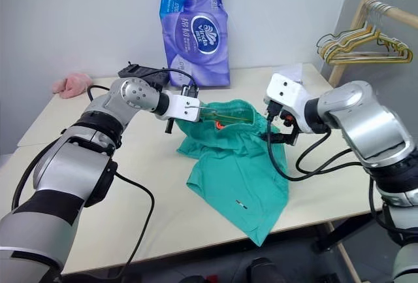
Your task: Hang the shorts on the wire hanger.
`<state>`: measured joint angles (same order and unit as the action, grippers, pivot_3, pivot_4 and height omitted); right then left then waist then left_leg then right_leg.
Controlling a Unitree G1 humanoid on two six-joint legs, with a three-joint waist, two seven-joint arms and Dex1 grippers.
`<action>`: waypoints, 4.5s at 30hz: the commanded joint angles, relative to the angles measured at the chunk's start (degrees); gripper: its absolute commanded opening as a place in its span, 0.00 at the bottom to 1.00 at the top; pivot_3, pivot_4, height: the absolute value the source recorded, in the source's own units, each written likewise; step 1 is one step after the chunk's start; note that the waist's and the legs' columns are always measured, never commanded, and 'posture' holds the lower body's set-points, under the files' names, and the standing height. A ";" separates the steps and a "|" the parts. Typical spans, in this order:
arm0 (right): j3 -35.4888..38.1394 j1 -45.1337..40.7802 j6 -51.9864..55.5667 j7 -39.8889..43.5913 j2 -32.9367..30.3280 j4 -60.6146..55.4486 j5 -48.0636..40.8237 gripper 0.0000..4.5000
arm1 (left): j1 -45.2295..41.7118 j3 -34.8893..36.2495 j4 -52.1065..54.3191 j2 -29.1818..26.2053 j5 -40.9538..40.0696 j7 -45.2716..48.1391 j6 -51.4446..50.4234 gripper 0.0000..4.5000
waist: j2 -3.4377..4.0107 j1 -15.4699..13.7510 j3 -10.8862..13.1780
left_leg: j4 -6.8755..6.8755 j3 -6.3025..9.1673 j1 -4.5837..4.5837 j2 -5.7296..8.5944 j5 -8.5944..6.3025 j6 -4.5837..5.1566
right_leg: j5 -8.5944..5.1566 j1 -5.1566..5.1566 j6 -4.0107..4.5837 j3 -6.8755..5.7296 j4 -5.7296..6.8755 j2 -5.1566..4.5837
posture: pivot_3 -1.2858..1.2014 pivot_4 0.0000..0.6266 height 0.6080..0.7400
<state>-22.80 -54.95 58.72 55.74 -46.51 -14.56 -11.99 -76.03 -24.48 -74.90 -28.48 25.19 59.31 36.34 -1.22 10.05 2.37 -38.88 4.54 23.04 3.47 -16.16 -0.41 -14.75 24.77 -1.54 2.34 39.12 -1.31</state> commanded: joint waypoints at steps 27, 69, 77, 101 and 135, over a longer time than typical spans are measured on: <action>-9.43 -1.56 -26.71 3.26 10.06 28.26 21.66 0.79 | -2.00 2.80 1.58 -0.22 -2.24 1.95 0.21 0.00 | 0.02 1.06 0.01 | 0.03 0.04 -0.01 0.02 0.02 -0.04 | 0.00 0.02 0.00 -0.03 -0.02 0.00 | 0.45 0.05 1.00; 1.83 9.49 -20.54 4.82 3.29 17.29 22.08 0.00 | -3.22 13.43 4.19 -9.04 -13.44 26.09 -7.31 1.00 | 0.10 0.98 -0.02 | 0.01 0.08 -0.02 0.02 0.02 -0.04 | 0.00 -0.05 0.00 -0.07 -0.04 0.01 | 0.45 0.02 1.00; 12.42 17.29 -11.22 -0.23 2.24 8.07 17.16 0.00 | 8.01 24.81 15.54 -5.24 -29.28 28.05 -16.40 1.00 | 0.11 0.79 -0.05 | -0.04 0.08 -0.02 0.02 0.03 -0.06 | 0.00 -0.09 0.00 -0.05 -0.04 0.00 | 0.46 0.00 1.00; 64.41 36.74 24.05 -39.35 9.29 -8.29 22.33 0.00 | 44.04 17.89 76.38 10.93 -50.42 7.66 -58.07 1.00 | 1.33 -0.63 -1.05 | -0.01 -0.07 -1.29 0.08 -0.22 0.29 | -0.17 -1.52 -0.23 0.17 -0.26 0.02 | 0.40 0.03 1.00; 75.25 19.25 -7.26 -61.27 -11.84 44.01 16.36 0.00 | 32.95 10.79 65.82 38.28 -46.78 -12.65 -48.22 1.00 | 2.47 4.41 -1.18 | 0.13 -1.24 -3.45 0.32 -1.67 1.70 | -1.46 -4.11 -1.18 1.32 -1.23 0.23 | 0.38 0.03 1.00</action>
<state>52.19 -33.69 54.04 -3.81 -55.76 30.27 5.32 -40.86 -14.00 -9.77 7.28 -21.59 47.29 -13.26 1.25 14.46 1.19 -38.76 3.21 19.59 3.79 -17.86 1.29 -16.21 20.66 -2.80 3.75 37.84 -1.08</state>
